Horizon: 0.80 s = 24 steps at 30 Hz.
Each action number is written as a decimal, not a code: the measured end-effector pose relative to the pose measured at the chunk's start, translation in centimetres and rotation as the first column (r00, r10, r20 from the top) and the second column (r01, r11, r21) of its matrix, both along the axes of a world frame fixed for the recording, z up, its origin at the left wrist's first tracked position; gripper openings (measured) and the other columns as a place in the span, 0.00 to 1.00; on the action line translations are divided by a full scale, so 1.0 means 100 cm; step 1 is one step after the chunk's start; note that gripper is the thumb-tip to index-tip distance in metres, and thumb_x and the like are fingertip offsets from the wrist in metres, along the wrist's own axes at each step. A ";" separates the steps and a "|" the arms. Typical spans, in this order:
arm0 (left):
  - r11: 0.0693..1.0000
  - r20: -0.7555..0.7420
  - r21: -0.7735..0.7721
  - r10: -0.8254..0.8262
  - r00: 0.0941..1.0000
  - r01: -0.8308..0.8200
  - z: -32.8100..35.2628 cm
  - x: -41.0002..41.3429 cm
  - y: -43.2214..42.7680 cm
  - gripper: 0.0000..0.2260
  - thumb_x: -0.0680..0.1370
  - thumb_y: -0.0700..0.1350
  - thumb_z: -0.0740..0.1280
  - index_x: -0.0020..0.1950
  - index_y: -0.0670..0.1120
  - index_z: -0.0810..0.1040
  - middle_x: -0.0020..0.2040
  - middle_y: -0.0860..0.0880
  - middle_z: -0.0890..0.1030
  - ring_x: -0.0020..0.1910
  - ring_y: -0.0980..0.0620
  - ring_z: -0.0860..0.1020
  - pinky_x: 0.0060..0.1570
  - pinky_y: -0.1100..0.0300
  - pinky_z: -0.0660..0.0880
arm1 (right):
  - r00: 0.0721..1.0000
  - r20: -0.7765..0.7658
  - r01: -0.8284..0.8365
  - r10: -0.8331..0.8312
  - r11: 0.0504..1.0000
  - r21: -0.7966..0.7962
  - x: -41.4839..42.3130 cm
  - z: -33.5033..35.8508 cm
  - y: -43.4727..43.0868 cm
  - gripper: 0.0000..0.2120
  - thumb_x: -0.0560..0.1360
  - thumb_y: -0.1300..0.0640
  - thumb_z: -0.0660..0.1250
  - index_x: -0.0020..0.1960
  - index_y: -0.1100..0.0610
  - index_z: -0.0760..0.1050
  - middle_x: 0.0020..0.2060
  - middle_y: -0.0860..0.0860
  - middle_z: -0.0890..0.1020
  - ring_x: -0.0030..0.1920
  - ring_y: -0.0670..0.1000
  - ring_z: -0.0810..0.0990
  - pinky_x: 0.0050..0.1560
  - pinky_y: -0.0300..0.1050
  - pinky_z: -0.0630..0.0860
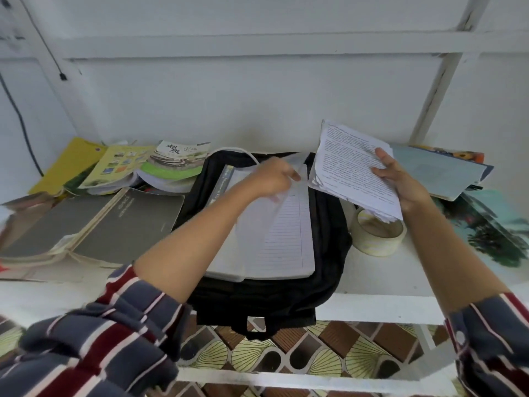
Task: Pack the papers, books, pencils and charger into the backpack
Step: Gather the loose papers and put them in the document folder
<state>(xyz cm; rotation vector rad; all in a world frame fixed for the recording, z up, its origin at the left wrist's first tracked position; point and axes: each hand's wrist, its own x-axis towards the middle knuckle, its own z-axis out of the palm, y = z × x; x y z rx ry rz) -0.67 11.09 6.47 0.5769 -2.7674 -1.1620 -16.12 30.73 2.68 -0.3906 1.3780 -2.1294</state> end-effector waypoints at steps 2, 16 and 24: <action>0.998 -0.062 0.011 0.056 0.997 -0.055 0.025 0.016 -0.020 0.12 0.78 0.36 0.60 0.60 0.41 0.78 0.51 0.45 0.78 0.43 0.51 0.75 0.31 0.67 0.74 | 0.999 0.011 -0.048 0.049 0.998 -0.030 0.003 0.000 -0.008 0.24 0.74 0.67 0.61 0.67 0.51 0.66 0.58 0.50 0.76 0.50 0.49 0.81 0.41 0.39 0.79; 0.857 -0.034 0.017 0.515 0.856 -0.515 0.061 0.171 -0.195 0.16 0.79 0.33 0.58 0.66 0.39 0.73 0.62 0.41 0.74 0.52 0.47 0.72 0.23 0.71 0.73 | 0.941 0.004 -0.336 0.339 0.930 0.147 0.077 0.010 -0.131 0.23 0.77 0.69 0.58 0.70 0.53 0.66 0.53 0.51 0.78 0.50 0.53 0.79 0.42 0.43 0.81; 0.853 0.045 -0.215 0.495 0.868 -0.475 0.008 0.183 -0.266 0.13 0.76 0.27 0.56 0.56 0.29 0.76 0.59 0.40 0.76 0.58 0.45 0.75 0.32 0.69 0.71 | 0.947 0.048 -0.321 0.318 0.925 0.205 0.130 0.011 -0.188 0.21 0.77 0.70 0.58 0.65 0.52 0.68 0.48 0.52 0.78 0.43 0.53 0.80 0.30 0.40 0.79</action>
